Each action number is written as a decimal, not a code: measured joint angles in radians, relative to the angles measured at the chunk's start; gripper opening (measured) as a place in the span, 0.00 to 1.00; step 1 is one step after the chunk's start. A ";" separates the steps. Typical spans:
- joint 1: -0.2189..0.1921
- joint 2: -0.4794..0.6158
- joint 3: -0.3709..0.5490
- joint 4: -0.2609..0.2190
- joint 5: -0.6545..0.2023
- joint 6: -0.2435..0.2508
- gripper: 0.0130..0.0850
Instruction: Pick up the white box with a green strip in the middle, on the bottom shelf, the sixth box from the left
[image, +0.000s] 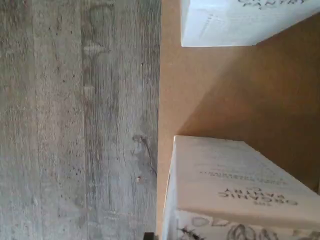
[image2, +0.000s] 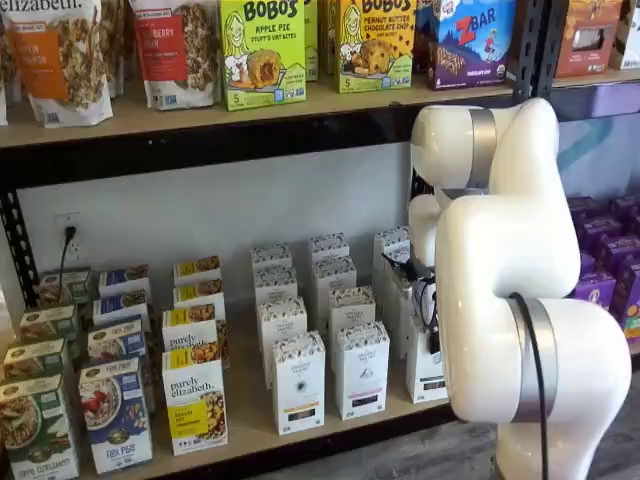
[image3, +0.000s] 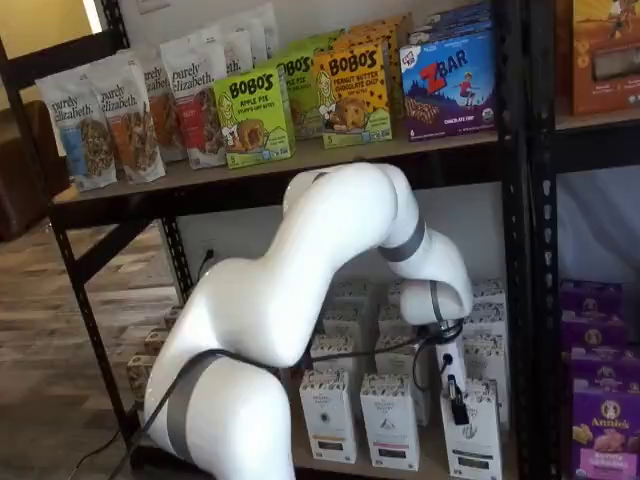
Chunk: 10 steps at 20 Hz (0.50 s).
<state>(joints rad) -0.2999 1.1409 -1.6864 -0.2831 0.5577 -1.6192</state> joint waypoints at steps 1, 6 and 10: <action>0.000 0.001 -0.003 -0.003 0.005 0.003 0.78; 0.000 0.003 -0.009 -0.028 0.019 0.024 0.78; 0.004 0.007 -0.021 -0.048 0.048 0.044 0.78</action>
<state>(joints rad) -0.2962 1.1481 -1.7077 -0.3313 0.6055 -1.5753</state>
